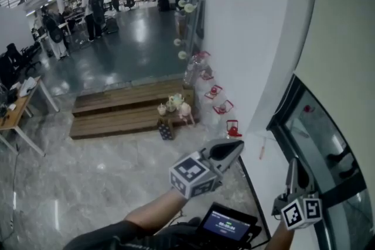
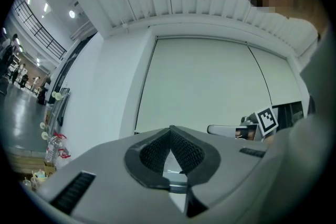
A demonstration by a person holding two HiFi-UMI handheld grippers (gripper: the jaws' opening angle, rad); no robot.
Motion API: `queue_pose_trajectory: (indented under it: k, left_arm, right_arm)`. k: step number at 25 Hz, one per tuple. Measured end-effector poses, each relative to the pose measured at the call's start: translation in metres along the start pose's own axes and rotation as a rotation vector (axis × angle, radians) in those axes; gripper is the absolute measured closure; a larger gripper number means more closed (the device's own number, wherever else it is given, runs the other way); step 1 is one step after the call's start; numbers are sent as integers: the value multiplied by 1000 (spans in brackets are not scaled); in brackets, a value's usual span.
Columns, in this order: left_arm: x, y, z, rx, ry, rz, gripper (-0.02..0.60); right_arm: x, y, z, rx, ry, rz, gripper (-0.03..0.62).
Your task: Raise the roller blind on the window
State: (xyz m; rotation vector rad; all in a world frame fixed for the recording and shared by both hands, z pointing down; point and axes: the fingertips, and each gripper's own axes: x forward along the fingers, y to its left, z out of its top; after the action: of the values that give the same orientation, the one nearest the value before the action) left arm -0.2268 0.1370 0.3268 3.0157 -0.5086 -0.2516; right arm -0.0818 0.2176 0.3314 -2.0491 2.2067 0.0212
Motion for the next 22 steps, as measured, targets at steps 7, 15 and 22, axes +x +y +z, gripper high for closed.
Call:
queue_pose_trajectory:
  k: [7,15,22]
  left_arm:
    - [16,48,-7,-7,29,-7,584]
    - [48,81,-19,-26,56,2,583]
    - [105,102,-17,-19,36,41,583]
  right_arm:
    - [47,-11,-8,0,5,-24,589]
    - [91,-29,-15,11,25,10,589]
    - [136,-74,-17,18,19,76,589]
